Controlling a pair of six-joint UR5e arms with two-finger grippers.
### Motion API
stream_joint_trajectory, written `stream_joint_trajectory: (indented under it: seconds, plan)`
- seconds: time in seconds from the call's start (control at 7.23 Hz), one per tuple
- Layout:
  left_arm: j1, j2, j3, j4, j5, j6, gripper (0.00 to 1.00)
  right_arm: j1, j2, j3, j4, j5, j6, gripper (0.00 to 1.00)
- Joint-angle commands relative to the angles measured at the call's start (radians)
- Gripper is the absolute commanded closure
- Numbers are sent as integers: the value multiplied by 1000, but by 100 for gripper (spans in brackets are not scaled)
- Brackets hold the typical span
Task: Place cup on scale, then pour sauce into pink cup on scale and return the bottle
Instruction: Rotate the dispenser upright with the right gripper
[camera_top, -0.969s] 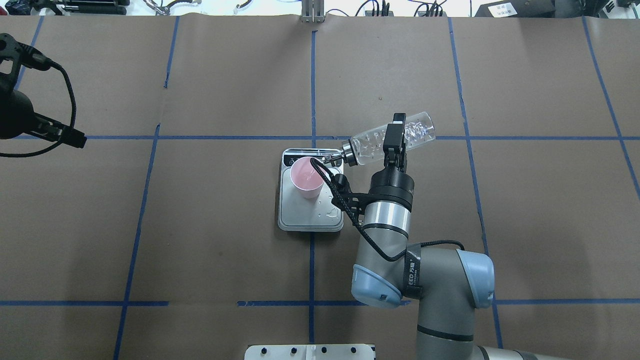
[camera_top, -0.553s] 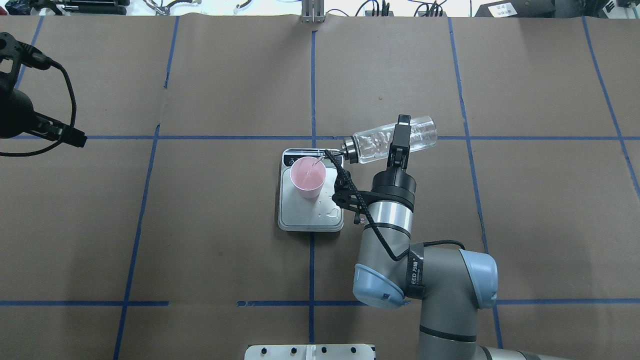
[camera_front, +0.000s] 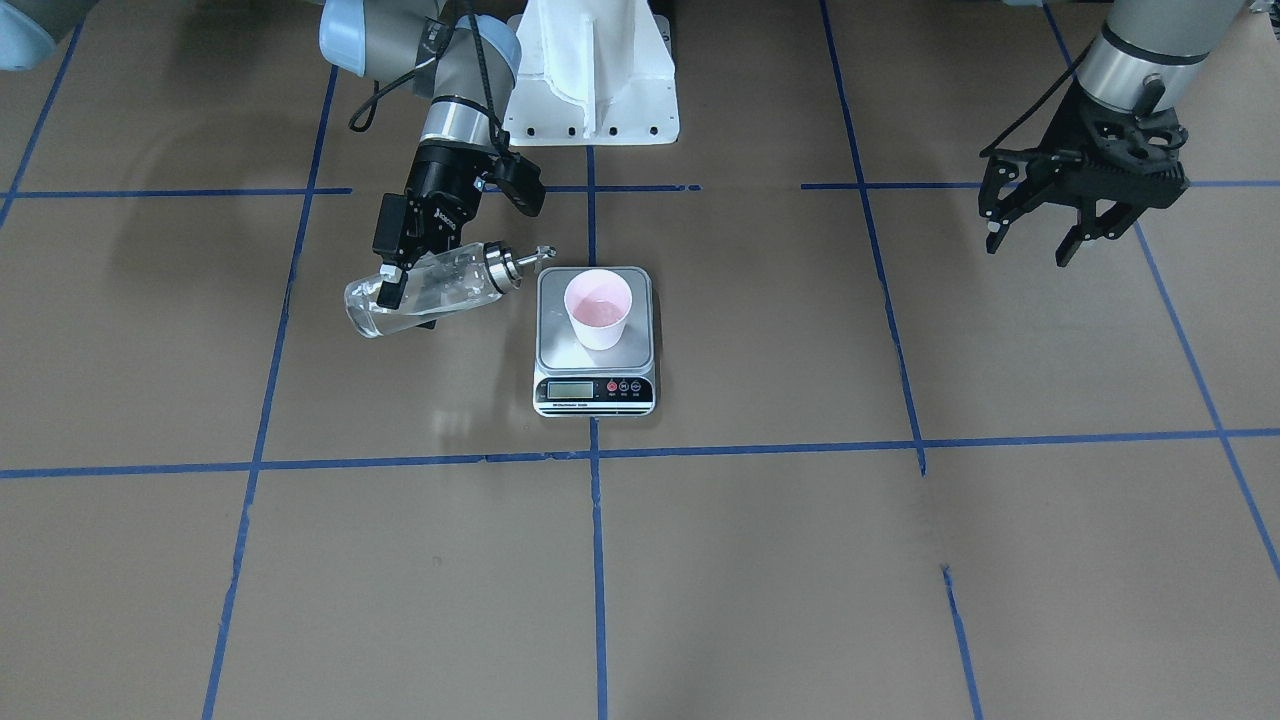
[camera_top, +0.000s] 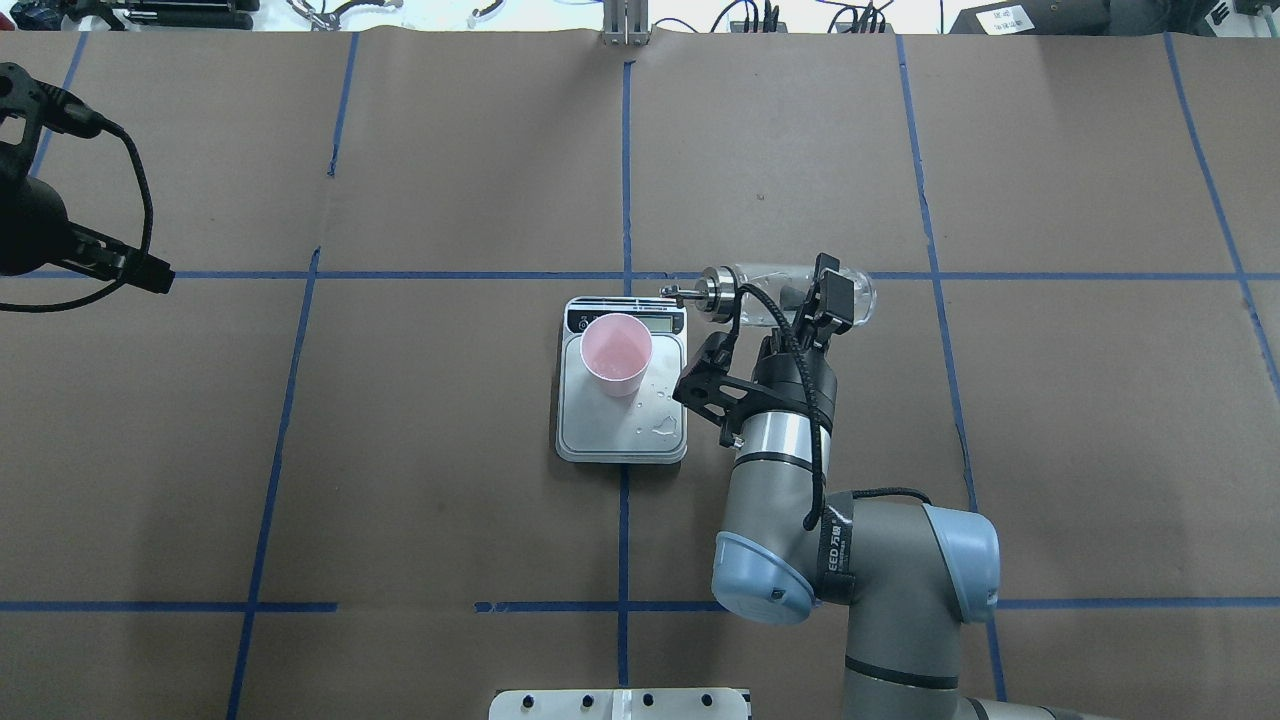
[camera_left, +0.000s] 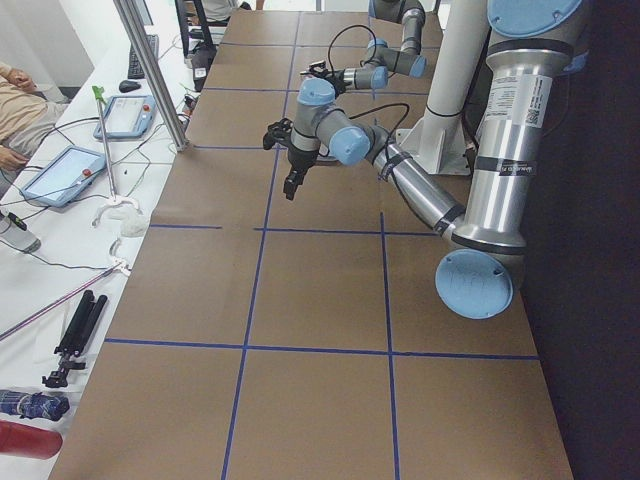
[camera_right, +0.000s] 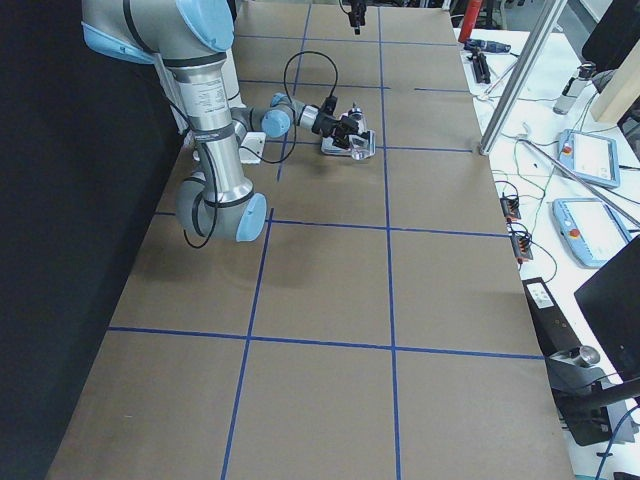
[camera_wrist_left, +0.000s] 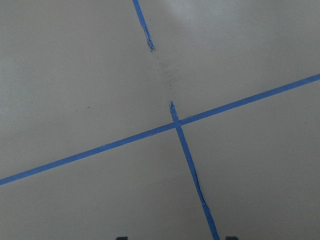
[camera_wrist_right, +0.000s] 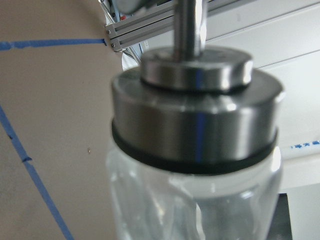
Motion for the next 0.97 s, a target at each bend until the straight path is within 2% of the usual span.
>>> stream_joint_trajectory:
  seconds: [0.0,0.14,0.28,0.69,0.83]
  plan:
    - [0,0,0,0,0,0,28,-6,2,-3,140,99,242,100]
    - [0,0,0,0,0,0,28,0,-8,-3,260,178,360,100]
    - [0,0,0,0,0,0,28,2,-25,-4,281,187,428,100]
    - [0,1,3,0,0,0,28,19,-50,2,301,213,832,100]
    - [0,0,4,0,0,0,28,22,-127,3,430,229,900,100]
